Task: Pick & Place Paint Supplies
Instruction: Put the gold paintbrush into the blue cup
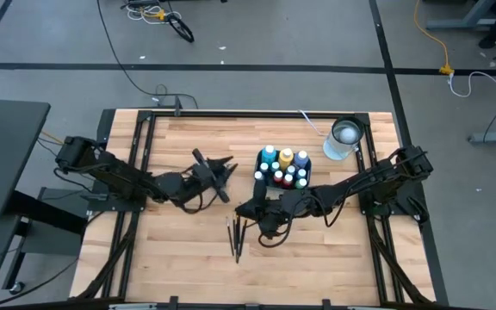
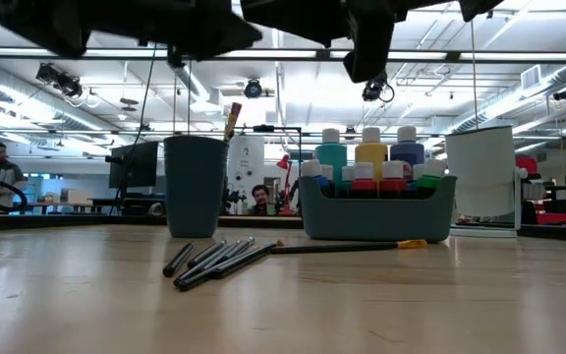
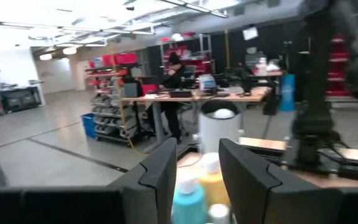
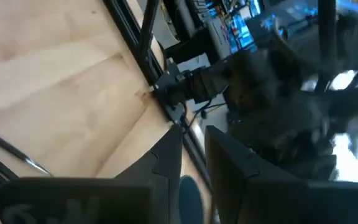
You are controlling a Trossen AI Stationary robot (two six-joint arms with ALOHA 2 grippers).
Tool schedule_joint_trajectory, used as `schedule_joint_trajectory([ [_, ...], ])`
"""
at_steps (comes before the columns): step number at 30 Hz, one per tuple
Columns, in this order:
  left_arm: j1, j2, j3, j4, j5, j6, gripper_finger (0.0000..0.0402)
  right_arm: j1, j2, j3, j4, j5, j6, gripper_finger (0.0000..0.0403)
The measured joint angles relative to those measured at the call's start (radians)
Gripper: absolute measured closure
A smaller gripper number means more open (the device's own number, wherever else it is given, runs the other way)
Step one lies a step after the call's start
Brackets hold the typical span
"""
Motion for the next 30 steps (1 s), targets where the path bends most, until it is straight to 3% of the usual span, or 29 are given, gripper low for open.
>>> schedule_joint_trajectory([
  [6,-0.116,0.000,0.125,-0.294,-0.082,-0.012,0.0277,0.000,0.000,0.001,-0.027,0.015,0.205,0.0328],
  [11,-0.186,0.000,0.191,-0.552,-0.111,-0.249,0.0277,0.011,0.000,0.001,-0.164,0.024,0.324,0.0328],
  [15,-0.234,0.000,0.204,-0.570,-0.100,-0.422,0.0277,0.028,0.000,0.001,-0.325,0.075,0.487,0.0327],
  [22,-0.268,0.000,0.204,-0.570,-0.092,-0.413,0.0277,0.063,0.000,0.001,-0.747,0.072,0.804,0.0327],
  [25,-0.267,0.000,0.204,-0.559,-0.084,-0.451,0.0277,0.056,0.000,0.001,-0.908,0.005,0.928,0.0327],
  [30,-0.268,0.000,0.203,-0.554,-0.062,-0.455,0.0277,0.028,0.000,-0.050,-0.956,-0.031,0.987,0.0327],
])
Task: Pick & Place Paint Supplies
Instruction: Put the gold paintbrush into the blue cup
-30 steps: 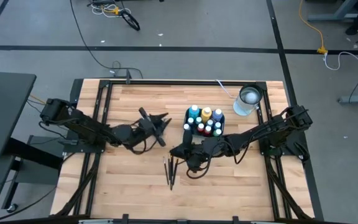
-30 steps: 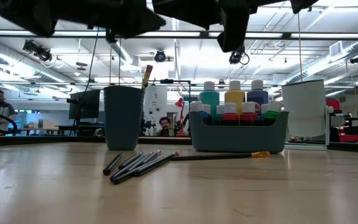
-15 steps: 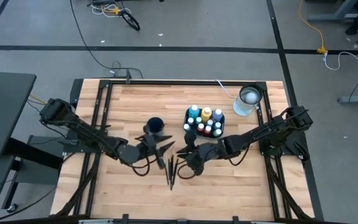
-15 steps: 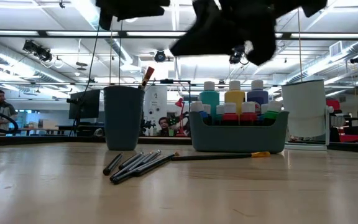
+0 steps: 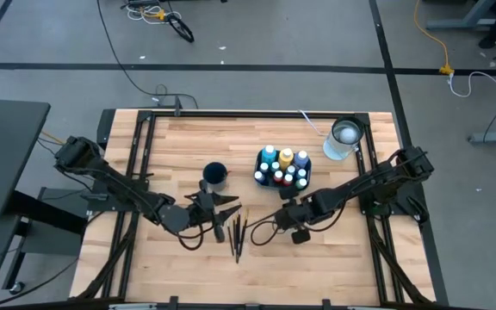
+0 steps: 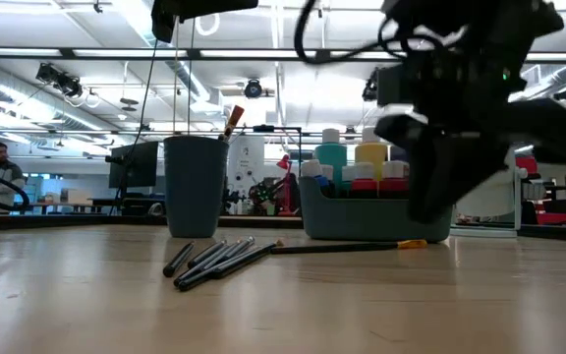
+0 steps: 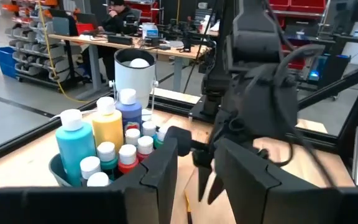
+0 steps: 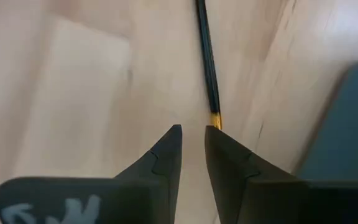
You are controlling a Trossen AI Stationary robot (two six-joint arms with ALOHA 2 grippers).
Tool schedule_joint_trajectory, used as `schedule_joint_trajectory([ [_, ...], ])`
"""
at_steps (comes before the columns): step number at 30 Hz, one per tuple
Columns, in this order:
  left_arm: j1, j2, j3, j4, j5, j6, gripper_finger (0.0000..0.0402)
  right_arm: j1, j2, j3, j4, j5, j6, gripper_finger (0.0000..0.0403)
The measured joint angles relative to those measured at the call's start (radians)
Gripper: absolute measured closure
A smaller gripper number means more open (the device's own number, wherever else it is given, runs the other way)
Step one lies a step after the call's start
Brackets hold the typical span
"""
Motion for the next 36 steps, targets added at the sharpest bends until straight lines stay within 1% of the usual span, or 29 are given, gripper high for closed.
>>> schedule_joint_trajectory([
  [5,0.000,0.000,0.000,0.000,-0.001,0.002,0.0277,-0.032,0.000,-0.062,0.049,0.034,-0.032,0.0327],
  [8,0.001,0.000,0.000,0.000,-0.001,0.002,0.0277,-0.045,0.000,-0.079,0.057,0.065,-0.058,0.0327],
  [11,0.001,0.000,0.000,0.000,-0.001,0.003,0.0277,-0.061,0.000,-0.086,0.053,0.068,-0.072,0.0327],
  [13,0.001,0.000,0.000,0.000,-0.001,0.004,0.0277,-0.073,0.000,-0.086,0.056,0.057,-0.071,0.0327],
  [17,0.001,0.000,0.000,0.000,-0.001,0.004,0.0277,-0.095,-0.002,-0.084,0.068,-0.002,-0.085,0.0327],
  [22,0.001,0.000,0.000,0.000,0.000,0.005,0.0277,-0.108,-0.002,-0.084,0.066,-0.008,-0.088,0.0327],
  [32,0.001,0.001,-0.001,0.000,0.000,0.005,0.0277,-0.115,0.000,-0.086,0.038,-0.072,-0.095,0.0327],
  [36,0.001,0.001,-0.001,0.000,0.000,0.005,0.0277,-0.115,-0.004,-0.108,0.072,-0.074,-0.096,0.0327],
])
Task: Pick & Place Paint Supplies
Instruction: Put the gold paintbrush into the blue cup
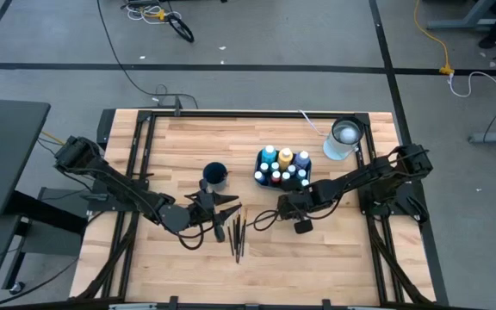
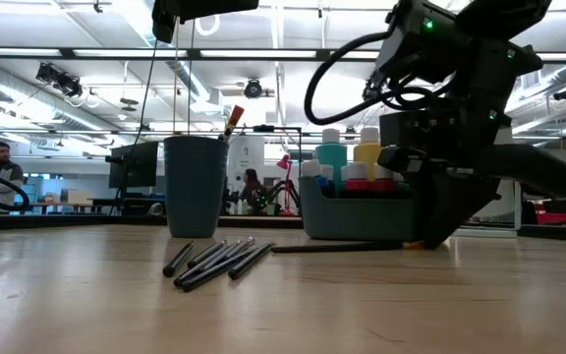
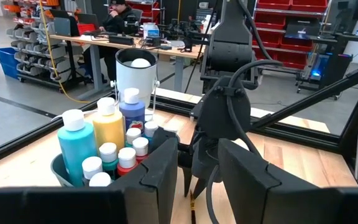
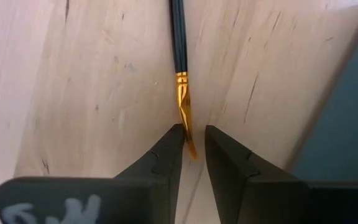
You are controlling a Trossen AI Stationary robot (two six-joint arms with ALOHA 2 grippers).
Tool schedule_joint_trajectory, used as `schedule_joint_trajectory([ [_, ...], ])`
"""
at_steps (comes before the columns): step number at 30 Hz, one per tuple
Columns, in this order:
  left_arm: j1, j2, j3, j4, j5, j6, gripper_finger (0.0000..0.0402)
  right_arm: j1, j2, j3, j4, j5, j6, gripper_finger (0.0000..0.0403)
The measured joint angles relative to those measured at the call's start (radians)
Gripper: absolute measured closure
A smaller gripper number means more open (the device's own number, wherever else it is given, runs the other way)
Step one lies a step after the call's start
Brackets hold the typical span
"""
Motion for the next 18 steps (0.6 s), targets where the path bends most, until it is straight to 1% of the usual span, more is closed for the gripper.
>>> schedule_joint_trajectory([
  [4,0.000,0.000,0.000,0.000,0.000,0.000,0.0277,0.000,-0.001,-0.020,0.009,0.010,-0.012,0.0334],
  [11,0.000,0.000,0.000,0.000,0.000,0.000,0.0277,0.001,-0.002,-0.037,0.020,0.005,-0.062,0.0393],
  [14,0.000,0.000,0.000,0.000,0.000,0.001,0.0277,0.008,-0.008,-0.042,0.030,0.014,-0.102,0.0393],
  [18,0.000,0.000,0.000,0.000,0.000,0.001,0.0277,0.034,-0.033,-0.037,0.025,0.075,-0.155,0.0397],
])
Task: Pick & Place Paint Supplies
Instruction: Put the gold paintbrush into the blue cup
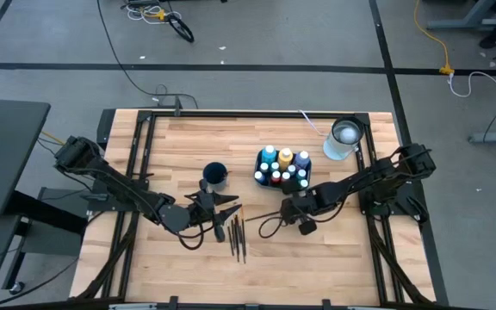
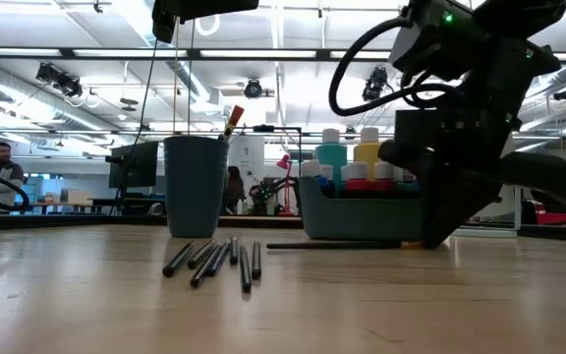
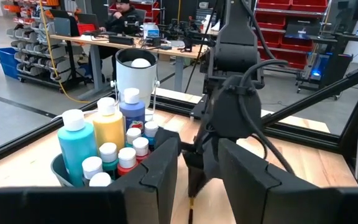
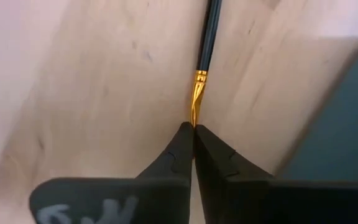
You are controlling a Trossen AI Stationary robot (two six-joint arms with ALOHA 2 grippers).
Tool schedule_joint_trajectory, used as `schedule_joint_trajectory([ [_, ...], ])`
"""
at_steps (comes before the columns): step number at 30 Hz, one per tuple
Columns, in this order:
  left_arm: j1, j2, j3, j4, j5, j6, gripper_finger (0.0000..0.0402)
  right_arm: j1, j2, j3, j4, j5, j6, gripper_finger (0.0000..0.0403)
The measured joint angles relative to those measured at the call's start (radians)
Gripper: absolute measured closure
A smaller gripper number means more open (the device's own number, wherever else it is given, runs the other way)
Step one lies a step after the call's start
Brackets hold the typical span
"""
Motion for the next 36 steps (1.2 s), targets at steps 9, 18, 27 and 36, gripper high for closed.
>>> schedule_joint_trajectory([
  [9,0.030,0.000,0.000,0.004,0.054,0.001,0.0277,0.094,-0.064,0.094,-0.099,0.210,-0.099,0.0400],
  [18,0.088,0.000,0.000,0.001,0.245,-0.088,0.0277,0.206,-0.066,0.148,0.074,0.456,-0.567,0.0401],
  [27,0.145,0.000,0.000,-0.011,0.446,-0.233,0.0277,0.246,-0.065,0.148,0.474,0.437,-1.097,0.0401],
  [36,0.198,0.000,0.000,-0.037,0.627,-0.355,0.0277,0.241,-0.064,0.149,0.661,0.433,-1.399,0.0402],
])
